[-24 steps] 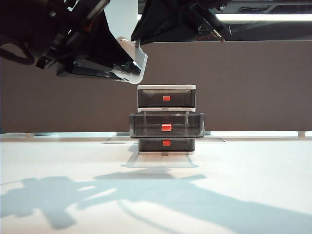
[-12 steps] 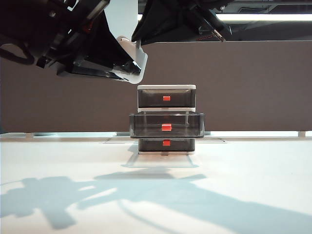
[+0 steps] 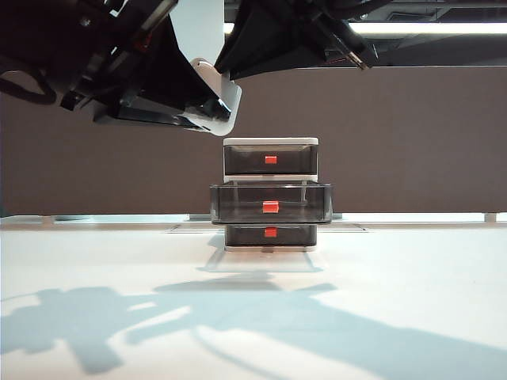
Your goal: Pick up the earphone case on the table, open the lid, insert the wireless earphone on the table into it, close the lid, put the earphone case into the second layer of the drawer, and finally close the drawer.
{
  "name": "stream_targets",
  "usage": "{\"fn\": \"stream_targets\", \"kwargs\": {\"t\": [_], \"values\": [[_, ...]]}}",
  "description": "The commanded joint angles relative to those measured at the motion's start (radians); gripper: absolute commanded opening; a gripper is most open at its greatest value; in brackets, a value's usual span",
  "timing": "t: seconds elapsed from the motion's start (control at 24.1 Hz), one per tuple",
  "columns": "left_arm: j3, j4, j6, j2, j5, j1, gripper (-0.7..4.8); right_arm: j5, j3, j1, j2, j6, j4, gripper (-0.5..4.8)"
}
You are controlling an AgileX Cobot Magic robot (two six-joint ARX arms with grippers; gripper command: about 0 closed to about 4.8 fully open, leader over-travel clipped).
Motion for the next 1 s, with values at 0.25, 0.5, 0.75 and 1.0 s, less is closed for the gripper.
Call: {"fn": "stream_targets", "kwargs": {"t": [0.25, 0.5, 0.75, 1.0], "values": [[0.003, 0.014, 0.001, -0.003, 0.0, 0.0, 0.13, -0.019, 0.002, 0.001, -0.007, -0.004, 0.002, 0.57], [0.003, 0.014, 0.001, -0.003, 0.0, 0.0, 0.13, -0.031, 0.002, 0.0, -0.008, -0.004, 0.003, 1.23], [0.003, 0.014, 0.001, -0.003, 0.0, 0.0, 0.13, -0.051, 0.002, -0.002, -0.046, -0.005, 0.002, 2.11], [0.003, 0.014, 0.001, -0.003, 0.0, 0.0, 0.13, -0.048, 0.002, -0.005, -0.063, -0.012, -0.005, 2.13]]}}
